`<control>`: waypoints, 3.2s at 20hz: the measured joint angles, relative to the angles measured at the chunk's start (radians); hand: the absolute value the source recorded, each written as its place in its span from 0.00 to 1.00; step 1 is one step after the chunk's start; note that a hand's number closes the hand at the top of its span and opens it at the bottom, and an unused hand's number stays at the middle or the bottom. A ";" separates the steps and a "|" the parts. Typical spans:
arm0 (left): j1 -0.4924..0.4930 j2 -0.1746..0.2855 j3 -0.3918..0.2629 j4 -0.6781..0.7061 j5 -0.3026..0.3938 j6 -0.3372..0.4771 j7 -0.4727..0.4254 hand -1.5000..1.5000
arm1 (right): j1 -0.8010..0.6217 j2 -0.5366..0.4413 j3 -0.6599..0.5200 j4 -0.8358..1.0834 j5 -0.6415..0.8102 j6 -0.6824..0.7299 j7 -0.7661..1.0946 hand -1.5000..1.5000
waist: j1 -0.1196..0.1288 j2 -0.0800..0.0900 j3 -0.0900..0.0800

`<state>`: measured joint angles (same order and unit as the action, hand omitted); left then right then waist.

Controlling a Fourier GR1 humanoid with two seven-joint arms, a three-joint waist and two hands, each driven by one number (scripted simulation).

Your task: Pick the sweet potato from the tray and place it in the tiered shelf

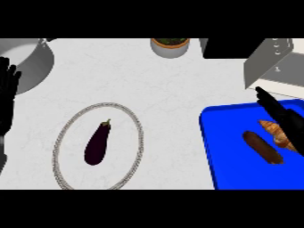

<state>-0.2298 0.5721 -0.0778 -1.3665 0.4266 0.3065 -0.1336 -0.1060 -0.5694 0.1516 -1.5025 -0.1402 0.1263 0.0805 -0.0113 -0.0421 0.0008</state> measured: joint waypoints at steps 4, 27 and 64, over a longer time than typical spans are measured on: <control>0.044 -0.025 -0.035 0.017 0.011 -0.015 0.063 0.50 | -0.036 -0.086 -0.066 -0.054 0.030 0.037 -0.137 1.00 | -0.003 0.025 0.001; 0.179 -0.142 -0.146 0.057 0.031 -0.084 0.294 0.50 | 0.145 -0.497 -0.252 -0.034 0.319 0.257 -0.659 0.00 | -0.007 0.035 0.000; 0.182 -0.239 -0.029 0.033 -0.103 -0.168 0.369 0.50 | 0.241 0.000 0.120 -0.372 1.215 0.081 0.163 0.00 | 0.010 0.041 0.000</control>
<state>-0.0478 0.3332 -0.1071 -1.3339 0.3231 0.1386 0.2359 0.1348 -0.5690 0.2719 -1.8748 1.0745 0.2076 0.2437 -0.0010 -0.0012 0.0011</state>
